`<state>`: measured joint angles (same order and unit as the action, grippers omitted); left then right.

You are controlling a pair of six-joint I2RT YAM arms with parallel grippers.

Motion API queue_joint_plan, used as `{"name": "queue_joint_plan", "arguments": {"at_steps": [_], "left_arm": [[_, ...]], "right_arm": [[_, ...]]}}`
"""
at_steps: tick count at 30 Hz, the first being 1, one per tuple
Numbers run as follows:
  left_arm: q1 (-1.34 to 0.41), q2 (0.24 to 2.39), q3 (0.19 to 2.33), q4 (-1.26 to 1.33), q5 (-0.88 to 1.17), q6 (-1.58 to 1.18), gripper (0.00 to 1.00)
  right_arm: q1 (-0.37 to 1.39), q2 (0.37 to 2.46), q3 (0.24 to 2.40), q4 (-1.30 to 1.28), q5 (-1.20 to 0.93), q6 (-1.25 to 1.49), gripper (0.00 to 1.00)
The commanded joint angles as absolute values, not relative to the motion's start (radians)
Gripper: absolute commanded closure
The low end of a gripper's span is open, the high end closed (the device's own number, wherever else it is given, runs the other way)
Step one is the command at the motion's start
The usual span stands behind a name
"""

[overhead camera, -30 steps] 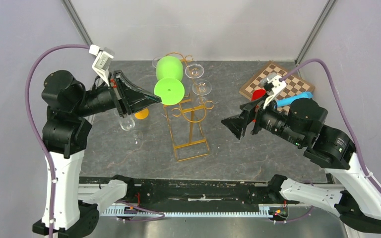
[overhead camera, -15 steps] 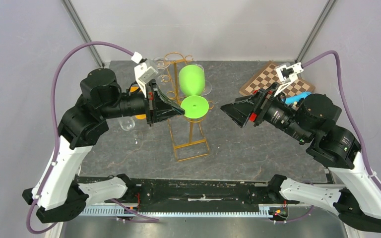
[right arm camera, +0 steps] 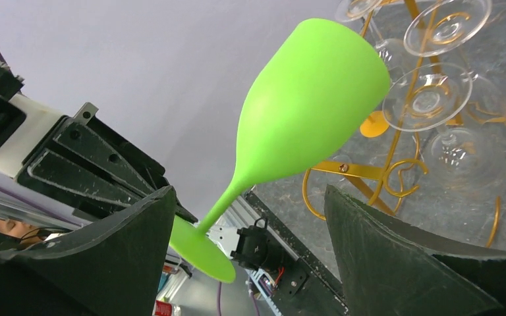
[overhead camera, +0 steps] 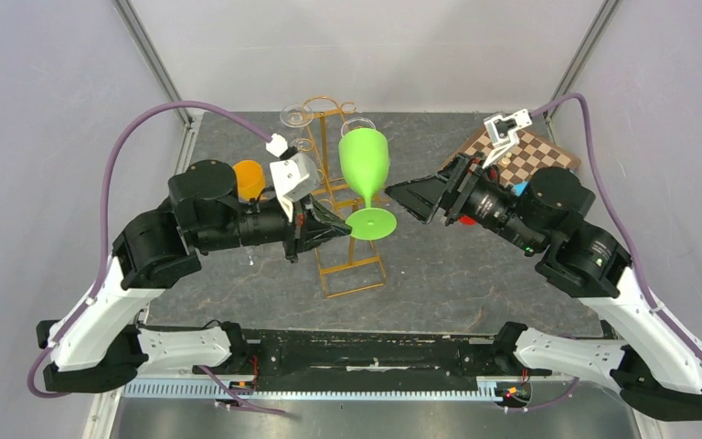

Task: Take the wine glass off the wine glass rack
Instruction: Place the wine glass at the center of the board.

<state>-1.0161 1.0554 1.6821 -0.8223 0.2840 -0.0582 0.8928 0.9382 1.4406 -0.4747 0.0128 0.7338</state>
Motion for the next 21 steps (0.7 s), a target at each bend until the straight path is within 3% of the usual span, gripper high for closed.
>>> {"name": "queue_joint_plan", "arguments": {"at_steps": [1, 9, 21], "left_arm": [[-1.093, 1.054, 1.666, -0.797, 0.125, 0.051, 0.98], [-1.297, 1.069, 1.642, -0.769, -0.176, 0.158, 0.98], [-1.462, 1.051, 1.586, -0.689, -0.404, 0.261, 0.98]], "right_arm": [[0.892, 0.952, 1.421, -0.398, -0.036, 0.773, 0.15], [0.893, 0.976, 1.395, -0.375, -0.095, 0.795, 0.16], [0.893, 1.003, 1.347, -0.367, -0.169, 0.798, 0.19]]}}
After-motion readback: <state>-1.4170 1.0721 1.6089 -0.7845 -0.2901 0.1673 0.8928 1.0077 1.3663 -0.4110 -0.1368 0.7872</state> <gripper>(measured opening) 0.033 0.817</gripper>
